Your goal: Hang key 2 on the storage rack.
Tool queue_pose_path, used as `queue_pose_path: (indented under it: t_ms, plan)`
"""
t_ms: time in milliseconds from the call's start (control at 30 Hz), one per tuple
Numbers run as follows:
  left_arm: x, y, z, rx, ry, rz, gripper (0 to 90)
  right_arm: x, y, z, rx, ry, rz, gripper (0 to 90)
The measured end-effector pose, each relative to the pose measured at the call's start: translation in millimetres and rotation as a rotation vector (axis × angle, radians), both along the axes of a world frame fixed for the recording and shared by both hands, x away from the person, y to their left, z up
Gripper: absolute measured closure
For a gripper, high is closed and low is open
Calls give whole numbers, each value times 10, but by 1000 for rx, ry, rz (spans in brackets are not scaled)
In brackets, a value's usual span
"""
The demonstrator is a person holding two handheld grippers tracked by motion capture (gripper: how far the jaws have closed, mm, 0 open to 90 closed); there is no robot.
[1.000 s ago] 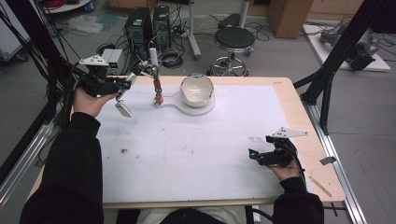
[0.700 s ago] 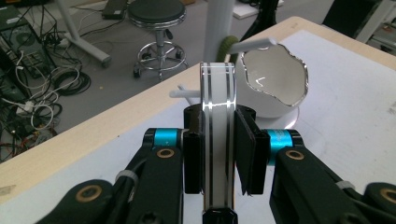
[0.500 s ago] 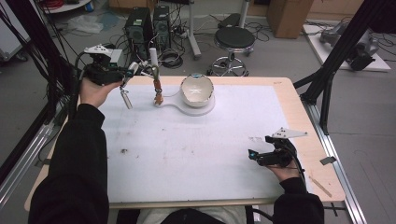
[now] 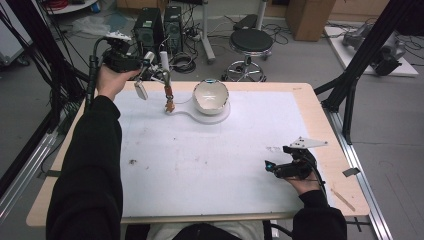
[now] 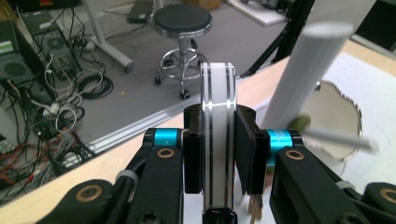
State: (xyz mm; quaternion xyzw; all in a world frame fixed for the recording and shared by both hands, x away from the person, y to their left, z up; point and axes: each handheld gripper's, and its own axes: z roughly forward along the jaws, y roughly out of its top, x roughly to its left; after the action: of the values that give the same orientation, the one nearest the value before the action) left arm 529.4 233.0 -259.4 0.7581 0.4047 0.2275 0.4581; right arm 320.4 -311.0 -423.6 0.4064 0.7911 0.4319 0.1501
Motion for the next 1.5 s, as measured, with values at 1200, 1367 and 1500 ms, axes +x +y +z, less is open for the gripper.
queue_pose_path:
  t_ms: [1200,1367,1500]
  plan:
    - [294,-333,-180,-116,-7,65,744,-50,-28,16,-8,-11,-27,6]
    - [276,-340,-172,-111,6,78,744,-54,-27,13,-13,-13,-26,6]
    - [251,-345,-157,-108,16,97,744,-58,-28,8,-13,-8,-25,6]
